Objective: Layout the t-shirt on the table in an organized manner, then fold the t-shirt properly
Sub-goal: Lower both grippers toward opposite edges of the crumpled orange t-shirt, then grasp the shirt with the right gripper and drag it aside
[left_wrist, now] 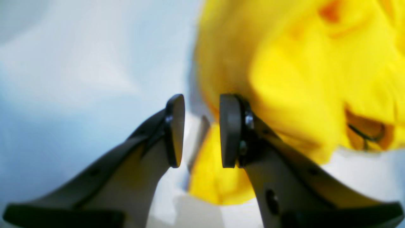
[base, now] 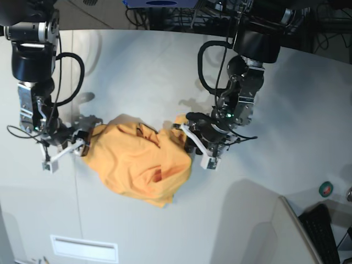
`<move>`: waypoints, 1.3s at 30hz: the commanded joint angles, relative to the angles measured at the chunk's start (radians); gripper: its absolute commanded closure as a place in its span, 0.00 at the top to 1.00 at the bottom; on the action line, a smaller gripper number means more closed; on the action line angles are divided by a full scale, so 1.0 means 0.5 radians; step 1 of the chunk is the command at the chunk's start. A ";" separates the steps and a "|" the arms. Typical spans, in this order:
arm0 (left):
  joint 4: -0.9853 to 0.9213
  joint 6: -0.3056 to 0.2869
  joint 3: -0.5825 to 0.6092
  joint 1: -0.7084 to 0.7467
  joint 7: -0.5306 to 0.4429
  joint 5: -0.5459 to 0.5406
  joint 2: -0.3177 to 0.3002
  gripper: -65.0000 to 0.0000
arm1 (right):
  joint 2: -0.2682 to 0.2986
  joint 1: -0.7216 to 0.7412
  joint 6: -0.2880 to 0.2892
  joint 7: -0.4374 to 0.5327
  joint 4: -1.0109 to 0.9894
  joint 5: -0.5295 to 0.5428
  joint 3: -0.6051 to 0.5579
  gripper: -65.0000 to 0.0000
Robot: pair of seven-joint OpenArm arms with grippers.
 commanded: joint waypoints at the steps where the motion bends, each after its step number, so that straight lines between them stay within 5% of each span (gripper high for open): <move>1: -0.003 0.001 0.022 -0.032 -0.062 -0.020 0.004 0.28 | 0.003 -0.010 0.011 -0.072 0.003 0.001 -0.011 0.55; 3: -0.043 0.001 0.044 -0.032 -0.089 -0.023 0.016 0.24 | 0.003 -0.025 0.011 -0.072 0.006 0.001 -0.005 0.34; 5: -0.064 0.001 0.010 -0.032 -0.092 -0.023 0.022 0.05 | 0.000 -0.034 0.011 -0.072 0.006 0.001 -0.005 0.03; 6: -0.067 0.001 -0.021 -0.032 -0.083 -0.011 0.022 0.00 | 0.000 -0.034 0.011 -0.078 0.006 0.001 -0.005 0.00; 13: 0.144 0.004 -0.291 -0.017 -0.077 -0.008 0.010 0.00 | 0.015 -0.222 0.011 -0.176 0.417 0.001 0.001 0.00; 20: 0.408 0.004 -0.389 -0.017 0.128 -0.027 -0.199 0.00 | 0.104 -0.479 -0.001 -0.397 1.408 0.001 0.004 0.00; 26: 0.552 0.004 -0.389 0.164 0.178 -0.030 -0.371 0.00 | 0.116 -0.473 -0.001 -0.737 1.930 -0.002 0.262 0.00; 31: 0.555 0.004 -0.401 0.257 0.178 -0.030 -0.365 0.00 | 0.120 -0.470 -0.001 -0.787 2.252 -0.002 0.259 0.00; 39: 0.559 0.004 -0.901 0.290 0.178 -0.027 -0.263 0.00 | 0.181 -0.185 0.014 -0.787 2.455 -0.002 0.238 0.00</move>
